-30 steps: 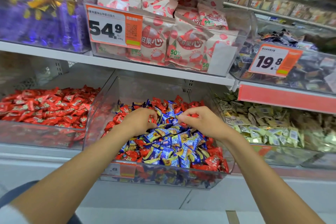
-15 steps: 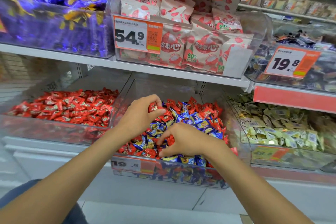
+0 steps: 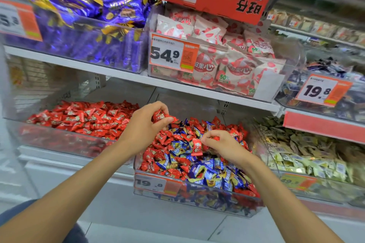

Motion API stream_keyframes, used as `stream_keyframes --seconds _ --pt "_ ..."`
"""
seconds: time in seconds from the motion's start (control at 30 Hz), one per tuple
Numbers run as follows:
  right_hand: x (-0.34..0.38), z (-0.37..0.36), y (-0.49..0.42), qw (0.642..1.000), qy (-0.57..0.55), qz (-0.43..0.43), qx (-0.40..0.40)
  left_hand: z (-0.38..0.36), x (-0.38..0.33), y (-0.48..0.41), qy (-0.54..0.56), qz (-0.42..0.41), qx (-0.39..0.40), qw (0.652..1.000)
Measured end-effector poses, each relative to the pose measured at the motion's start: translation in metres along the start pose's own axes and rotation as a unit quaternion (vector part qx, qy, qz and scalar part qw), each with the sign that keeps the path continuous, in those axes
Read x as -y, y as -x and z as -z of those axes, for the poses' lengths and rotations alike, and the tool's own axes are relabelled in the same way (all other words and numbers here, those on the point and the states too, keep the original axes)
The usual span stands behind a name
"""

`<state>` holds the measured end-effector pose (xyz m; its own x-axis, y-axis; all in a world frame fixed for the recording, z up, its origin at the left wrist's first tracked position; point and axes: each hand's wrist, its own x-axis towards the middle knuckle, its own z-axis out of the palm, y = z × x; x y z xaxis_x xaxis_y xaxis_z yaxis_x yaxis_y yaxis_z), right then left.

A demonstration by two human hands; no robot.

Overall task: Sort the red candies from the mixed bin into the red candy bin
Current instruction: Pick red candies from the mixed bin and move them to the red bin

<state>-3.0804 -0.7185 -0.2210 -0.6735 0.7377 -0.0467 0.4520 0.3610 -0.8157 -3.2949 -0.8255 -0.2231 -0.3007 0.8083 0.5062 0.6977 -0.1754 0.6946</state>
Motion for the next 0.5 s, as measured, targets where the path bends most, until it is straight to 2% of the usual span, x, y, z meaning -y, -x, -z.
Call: stream_keyframes --seconds 0.1,0.2,0.4,0.5 --pt "0.014 -0.006 -0.004 0.998 -0.037 0.021 -0.047 0.016 0.015 0.001 0.039 0.023 -0.022 0.999" --pt "0.04 -0.028 -0.018 0.993 -0.066 0.065 -0.075 0.041 0.041 -0.003 0.011 0.05 -0.054 0.997" --pt "0.106 -0.096 -0.094 0.987 -0.039 0.151 -0.039 0.11 0.111 -0.023 -0.077 0.132 -0.117 0.981" --pt "0.124 -0.134 -0.142 0.986 -0.005 0.162 -0.031 0.132 0.138 -0.033 -0.109 0.161 -0.112 0.975"
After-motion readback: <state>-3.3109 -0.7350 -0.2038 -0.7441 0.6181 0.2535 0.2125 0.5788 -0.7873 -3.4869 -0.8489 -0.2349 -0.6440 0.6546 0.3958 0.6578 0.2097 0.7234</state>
